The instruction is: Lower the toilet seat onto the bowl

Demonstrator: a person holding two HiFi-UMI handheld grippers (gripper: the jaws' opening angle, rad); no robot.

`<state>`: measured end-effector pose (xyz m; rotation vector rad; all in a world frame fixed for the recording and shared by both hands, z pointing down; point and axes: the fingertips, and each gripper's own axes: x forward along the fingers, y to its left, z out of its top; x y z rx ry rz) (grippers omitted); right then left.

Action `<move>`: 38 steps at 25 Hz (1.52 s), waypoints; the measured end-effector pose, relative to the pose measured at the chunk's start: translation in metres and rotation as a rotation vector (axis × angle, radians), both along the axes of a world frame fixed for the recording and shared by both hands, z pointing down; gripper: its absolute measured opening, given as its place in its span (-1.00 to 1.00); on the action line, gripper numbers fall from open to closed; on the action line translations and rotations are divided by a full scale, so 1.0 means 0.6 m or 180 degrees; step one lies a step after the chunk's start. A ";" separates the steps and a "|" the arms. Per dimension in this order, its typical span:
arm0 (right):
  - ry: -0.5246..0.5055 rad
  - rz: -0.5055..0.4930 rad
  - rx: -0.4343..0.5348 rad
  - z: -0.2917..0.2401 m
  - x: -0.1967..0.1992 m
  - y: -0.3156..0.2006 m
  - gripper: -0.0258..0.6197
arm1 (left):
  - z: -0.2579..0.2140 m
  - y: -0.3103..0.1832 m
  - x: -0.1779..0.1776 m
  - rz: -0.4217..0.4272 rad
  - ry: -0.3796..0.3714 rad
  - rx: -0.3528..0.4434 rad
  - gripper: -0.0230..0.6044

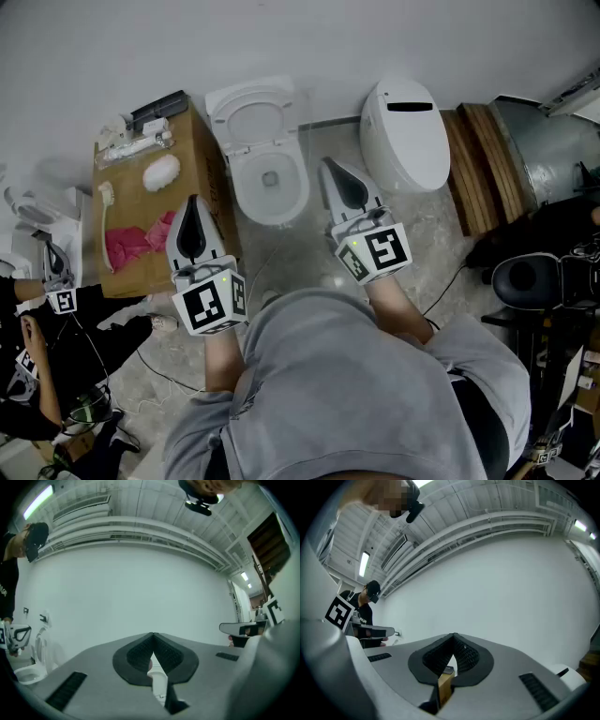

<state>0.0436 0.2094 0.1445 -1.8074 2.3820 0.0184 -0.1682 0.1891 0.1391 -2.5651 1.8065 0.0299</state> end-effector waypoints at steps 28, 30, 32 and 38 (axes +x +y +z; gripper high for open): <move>-0.0013 -0.0013 -0.0040 0.012 0.126 0.060 -0.92 | 0.004 0.065 0.123 -0.0069 -0.0010 -0.0093 -0.93; 0.0002 -0.0033 -0.0049 0.015 0.139 0.064 -0.92 | 0.008 0.068 0.139 -0.0070 0.0006 -0.0122 -0.93; 0.0008 -0.0041 -0.0072 0.019 0.152 0.069 -0.92 | 0.011 0.075 0.152 -0.0070 0.0013 -0.0136 -0.93; 0.0021 -0.0050 -0.0138 0.028 0.173 0.067 -0.92 | 0.019 0.081 0.167 -0.0112 0.0000 -0.0155 -0.93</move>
